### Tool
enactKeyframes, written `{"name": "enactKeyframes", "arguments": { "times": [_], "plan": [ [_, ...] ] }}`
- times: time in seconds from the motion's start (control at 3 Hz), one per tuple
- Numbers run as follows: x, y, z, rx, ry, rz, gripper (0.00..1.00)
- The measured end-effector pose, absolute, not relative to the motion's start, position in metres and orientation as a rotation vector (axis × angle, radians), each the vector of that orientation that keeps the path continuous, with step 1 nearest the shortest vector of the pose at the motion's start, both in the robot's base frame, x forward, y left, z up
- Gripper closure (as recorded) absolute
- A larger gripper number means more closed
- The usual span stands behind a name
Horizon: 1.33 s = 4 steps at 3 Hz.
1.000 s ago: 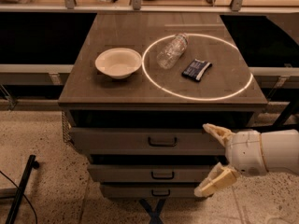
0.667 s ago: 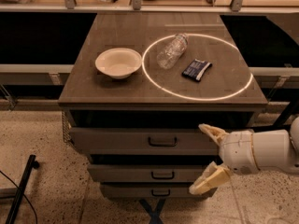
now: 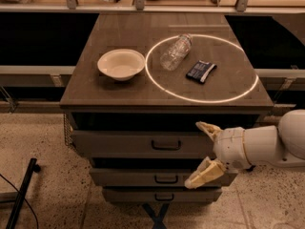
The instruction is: Open top drawer
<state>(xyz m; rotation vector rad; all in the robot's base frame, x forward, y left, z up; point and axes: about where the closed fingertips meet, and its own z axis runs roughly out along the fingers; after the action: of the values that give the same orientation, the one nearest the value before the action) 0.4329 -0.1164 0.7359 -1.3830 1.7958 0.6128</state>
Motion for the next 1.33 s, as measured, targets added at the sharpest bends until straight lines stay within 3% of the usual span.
{"name": "enactKeyframes", "arguments": {
  "times": [1.33],
  "plan": [
    [0.477, -0.108, 0.71, -1.387, 1.823, 0.596, 0.0]
  ]
}}
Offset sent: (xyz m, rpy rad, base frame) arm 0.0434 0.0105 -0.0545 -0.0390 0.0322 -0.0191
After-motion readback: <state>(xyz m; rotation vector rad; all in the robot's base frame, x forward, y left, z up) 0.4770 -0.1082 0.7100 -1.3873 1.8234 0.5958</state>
